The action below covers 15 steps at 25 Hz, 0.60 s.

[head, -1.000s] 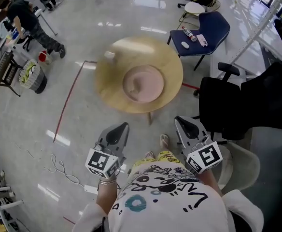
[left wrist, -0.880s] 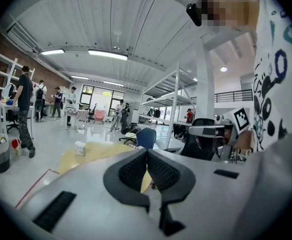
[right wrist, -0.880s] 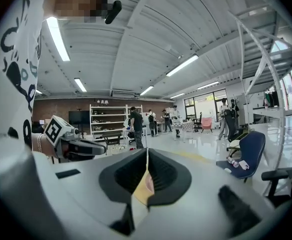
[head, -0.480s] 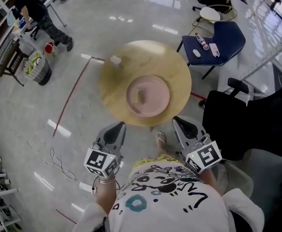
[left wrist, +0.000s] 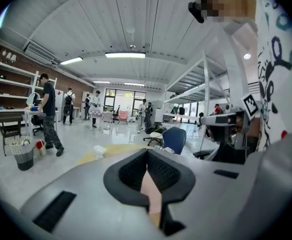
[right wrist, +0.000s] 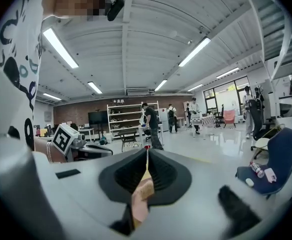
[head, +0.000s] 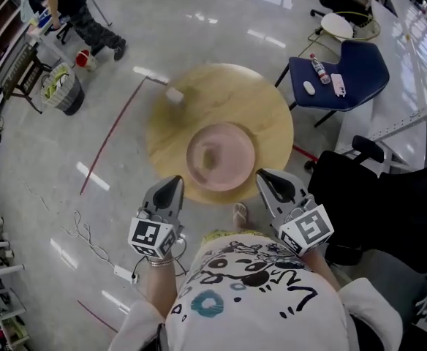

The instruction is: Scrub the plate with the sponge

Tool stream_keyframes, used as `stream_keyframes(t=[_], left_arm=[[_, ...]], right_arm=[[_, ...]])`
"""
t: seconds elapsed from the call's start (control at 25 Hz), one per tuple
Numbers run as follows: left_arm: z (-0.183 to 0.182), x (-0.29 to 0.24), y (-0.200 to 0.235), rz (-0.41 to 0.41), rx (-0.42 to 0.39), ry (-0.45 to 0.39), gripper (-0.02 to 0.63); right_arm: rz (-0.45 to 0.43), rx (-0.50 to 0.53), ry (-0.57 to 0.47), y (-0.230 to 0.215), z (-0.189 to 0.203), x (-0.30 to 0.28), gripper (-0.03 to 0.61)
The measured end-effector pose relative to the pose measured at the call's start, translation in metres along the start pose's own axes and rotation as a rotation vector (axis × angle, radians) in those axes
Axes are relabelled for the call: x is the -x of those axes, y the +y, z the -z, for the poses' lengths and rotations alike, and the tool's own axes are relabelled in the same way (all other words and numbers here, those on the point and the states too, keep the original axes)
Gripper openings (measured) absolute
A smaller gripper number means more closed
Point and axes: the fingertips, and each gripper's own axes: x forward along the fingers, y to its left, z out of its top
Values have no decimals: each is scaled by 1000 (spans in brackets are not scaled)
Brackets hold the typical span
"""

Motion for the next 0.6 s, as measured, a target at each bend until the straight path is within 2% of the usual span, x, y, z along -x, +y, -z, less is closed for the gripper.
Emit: stream_keyframes(t=[0.12,0.36,0.6], left_arm=[[17,-8,8,-32,-10,56,15],[35,-15,12,-35,17,109,15],[60,-28,47,-56,10,161,15]], right_arm=[[4,-12,40,-11,8,-14,28],[-27,-36,93,-19,26,-34,28],[-50,-74,161,-10,41,-69,28]])
